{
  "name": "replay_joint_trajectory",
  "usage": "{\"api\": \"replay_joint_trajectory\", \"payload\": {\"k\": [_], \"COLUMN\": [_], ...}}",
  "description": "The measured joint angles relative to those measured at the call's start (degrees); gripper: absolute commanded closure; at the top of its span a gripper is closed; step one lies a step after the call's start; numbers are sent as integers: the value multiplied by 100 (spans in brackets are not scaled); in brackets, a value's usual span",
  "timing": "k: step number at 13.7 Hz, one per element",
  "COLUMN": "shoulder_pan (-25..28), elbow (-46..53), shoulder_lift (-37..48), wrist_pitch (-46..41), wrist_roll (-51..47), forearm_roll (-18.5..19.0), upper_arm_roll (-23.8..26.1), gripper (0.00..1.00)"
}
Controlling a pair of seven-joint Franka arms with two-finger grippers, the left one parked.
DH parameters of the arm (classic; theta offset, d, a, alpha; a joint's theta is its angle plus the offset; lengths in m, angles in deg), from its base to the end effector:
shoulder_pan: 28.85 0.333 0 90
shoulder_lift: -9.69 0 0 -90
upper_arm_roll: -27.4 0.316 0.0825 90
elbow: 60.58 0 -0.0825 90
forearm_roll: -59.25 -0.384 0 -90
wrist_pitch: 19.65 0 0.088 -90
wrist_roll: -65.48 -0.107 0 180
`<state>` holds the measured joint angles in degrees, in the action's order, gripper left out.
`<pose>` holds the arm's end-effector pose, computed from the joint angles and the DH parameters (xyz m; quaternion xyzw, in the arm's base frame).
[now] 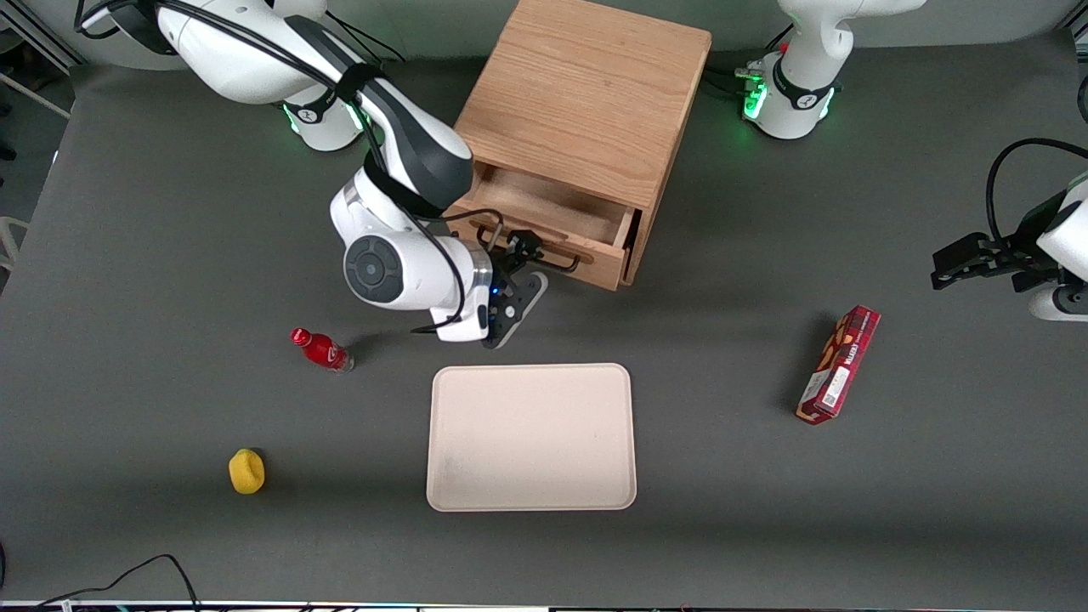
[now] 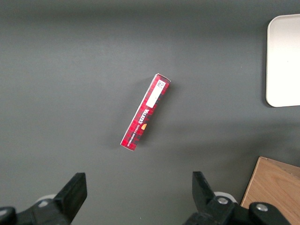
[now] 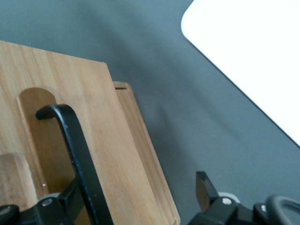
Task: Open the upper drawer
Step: 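Pull the upper drawer outward by its handle with the right gripper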
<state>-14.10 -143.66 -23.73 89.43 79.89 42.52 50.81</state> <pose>0.5665 0.4070 0.3699 -0.9004 -0.3573 0.0924 0.2305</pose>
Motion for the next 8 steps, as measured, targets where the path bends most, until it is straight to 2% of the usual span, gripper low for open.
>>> {"api": "replay_joint_trajectory", "payload": {"k": [8], "shoulder_pan": [-15], "elbow": [965], "shoulder_lift": [-464], "wrist_pitch": [-479], "wrist_roll": [556], "forearm_roll": [4], "upper_arm_roll": [-581], "gripper": [0]}}
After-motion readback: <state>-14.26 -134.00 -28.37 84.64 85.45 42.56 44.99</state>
